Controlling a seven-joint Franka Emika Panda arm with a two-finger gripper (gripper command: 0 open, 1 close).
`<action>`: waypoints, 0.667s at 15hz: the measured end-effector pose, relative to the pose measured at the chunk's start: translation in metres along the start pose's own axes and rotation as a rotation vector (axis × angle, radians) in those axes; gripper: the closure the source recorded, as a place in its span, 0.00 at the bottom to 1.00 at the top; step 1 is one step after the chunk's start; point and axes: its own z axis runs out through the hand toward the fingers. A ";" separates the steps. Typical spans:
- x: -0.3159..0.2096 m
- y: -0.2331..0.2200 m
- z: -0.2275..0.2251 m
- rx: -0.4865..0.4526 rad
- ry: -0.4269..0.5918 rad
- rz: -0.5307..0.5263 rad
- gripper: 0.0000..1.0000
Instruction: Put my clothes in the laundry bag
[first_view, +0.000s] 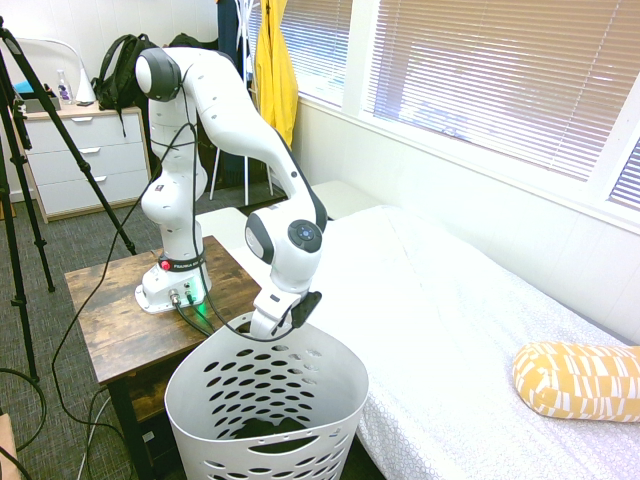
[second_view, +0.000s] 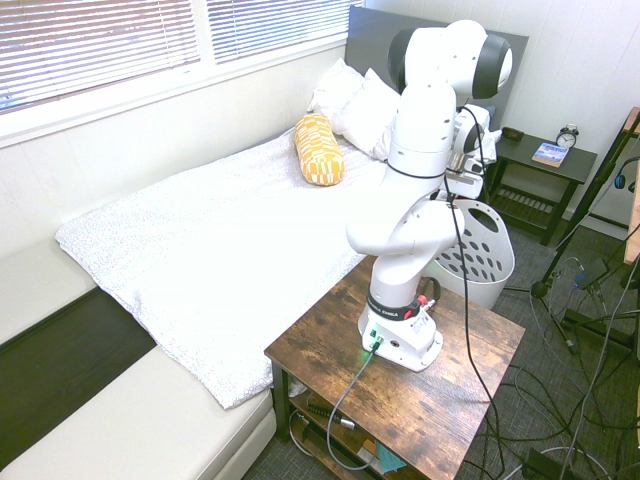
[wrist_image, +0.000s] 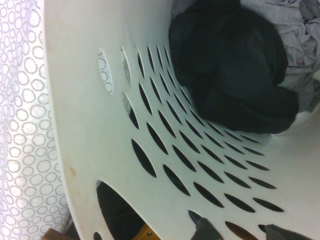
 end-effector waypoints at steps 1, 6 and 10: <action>-0.003 -0.005 -0.007 0.008 0.013 -0.018 0.00; -0.091 -0.087 -0.116 0.065 0.137 -0.185 0.00; -0.245 -0.214 -0.114 0.029 0.200 -0.399 0.00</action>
